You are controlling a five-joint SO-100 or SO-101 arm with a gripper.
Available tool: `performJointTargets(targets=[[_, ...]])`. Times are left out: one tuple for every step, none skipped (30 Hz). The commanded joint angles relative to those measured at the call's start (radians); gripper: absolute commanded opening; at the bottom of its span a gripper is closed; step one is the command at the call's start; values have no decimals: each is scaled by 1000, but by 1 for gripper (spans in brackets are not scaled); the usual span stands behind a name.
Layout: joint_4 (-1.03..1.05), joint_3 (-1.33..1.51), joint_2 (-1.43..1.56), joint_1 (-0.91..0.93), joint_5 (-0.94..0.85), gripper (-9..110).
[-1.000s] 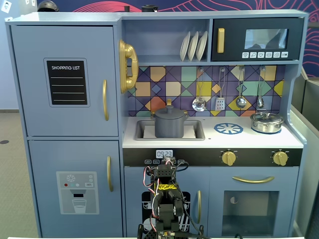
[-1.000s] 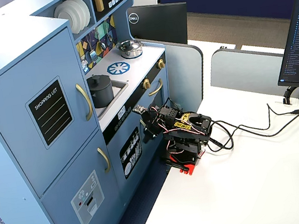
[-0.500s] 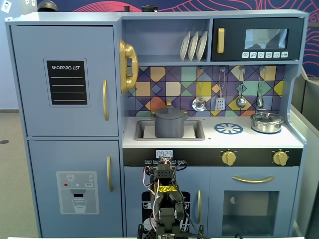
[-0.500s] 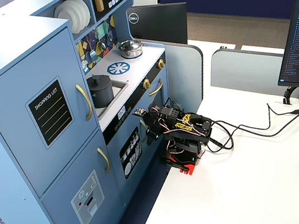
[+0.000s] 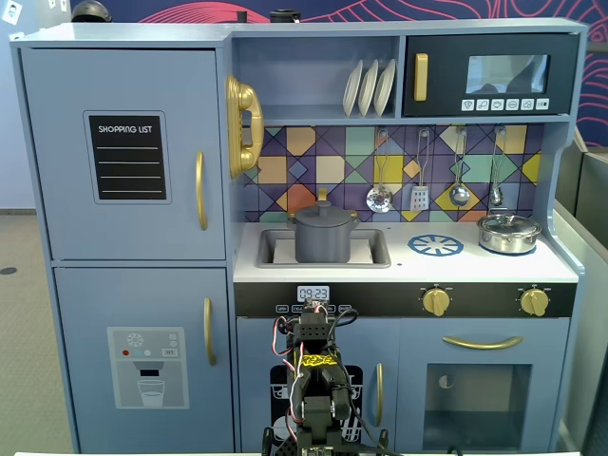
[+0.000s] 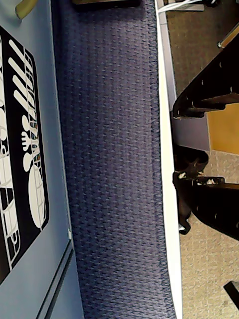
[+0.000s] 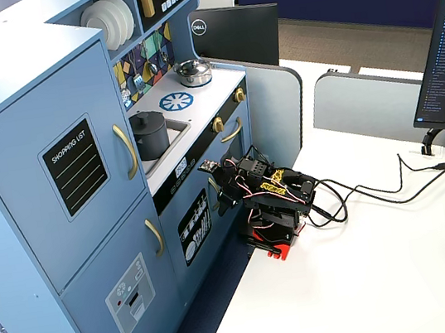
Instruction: Pick up the lid from the counter and put it on the gray recipient
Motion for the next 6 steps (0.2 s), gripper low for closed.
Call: performJointTargets(targets=[[176,-2,-9,15,-5,5],[176,-2,-9,15,-5,5],[176,-2,-9,15,-5,5],[176,-2,-9,15,-5,5],[176,-2,-9,15,-5,5],[176,-2,-9,15,-5,6]])
